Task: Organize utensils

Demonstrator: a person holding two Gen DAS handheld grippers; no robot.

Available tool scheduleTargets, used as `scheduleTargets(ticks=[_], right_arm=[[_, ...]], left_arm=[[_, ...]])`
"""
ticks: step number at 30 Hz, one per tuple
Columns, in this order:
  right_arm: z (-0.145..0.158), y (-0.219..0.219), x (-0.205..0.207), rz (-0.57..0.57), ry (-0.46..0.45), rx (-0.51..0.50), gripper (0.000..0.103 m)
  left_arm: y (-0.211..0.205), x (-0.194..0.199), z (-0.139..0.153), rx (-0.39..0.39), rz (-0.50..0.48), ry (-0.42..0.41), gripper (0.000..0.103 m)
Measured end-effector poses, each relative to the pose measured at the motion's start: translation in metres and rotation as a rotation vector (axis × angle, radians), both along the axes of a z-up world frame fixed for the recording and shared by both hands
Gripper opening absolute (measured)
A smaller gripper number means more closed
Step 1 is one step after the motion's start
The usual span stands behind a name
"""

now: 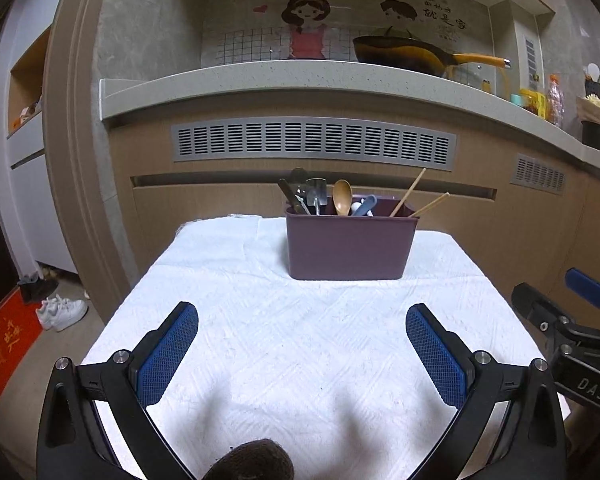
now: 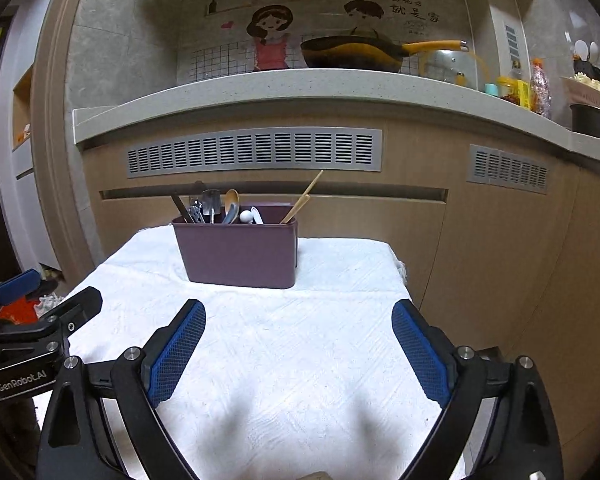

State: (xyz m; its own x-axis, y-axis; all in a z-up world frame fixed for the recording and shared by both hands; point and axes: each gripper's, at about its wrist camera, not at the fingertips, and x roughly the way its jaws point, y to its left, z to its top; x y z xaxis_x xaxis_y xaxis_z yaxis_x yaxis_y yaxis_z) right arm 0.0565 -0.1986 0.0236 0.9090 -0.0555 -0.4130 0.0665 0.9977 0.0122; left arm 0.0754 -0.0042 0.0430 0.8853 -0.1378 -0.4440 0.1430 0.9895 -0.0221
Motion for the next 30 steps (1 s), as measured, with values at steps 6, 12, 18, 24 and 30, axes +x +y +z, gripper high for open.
scheduleTargets(ticks=[6,12,18,24,30], right_arm=[[-0.0038,-0.0019,0.0059,0.005,0.023,0.006,0.093],[-0.0037,-0.0018,0.0058,0.009,0.025,0.003,0.093],[-0.0032,-0.0013,0.0063,0.012,0.027,0.000,0.094],[-0.0044,-0.0016,0.0068,0.010,0.033,0.003,0.095],[-0.0044,-0.0012,0.0069,0.009,0.032,0.002,0.095]], left_arm=[[-0.0006,0.0010,-0.0006,0.004,-0.004,0.007,0.103],[-0.0024,0.0011,-0.0011,0.007,-0.008,0.013,0.103],[-0.0037,0.0014,-0.0023,0.013,-0.012,0.019,0.103],[-0.0044,0.0015,-0.0031,0.014,-0.013,0.027,0.103],[-0.0041,0.0017,-0.0030,0.013,-0.012,0.027,0.103]])
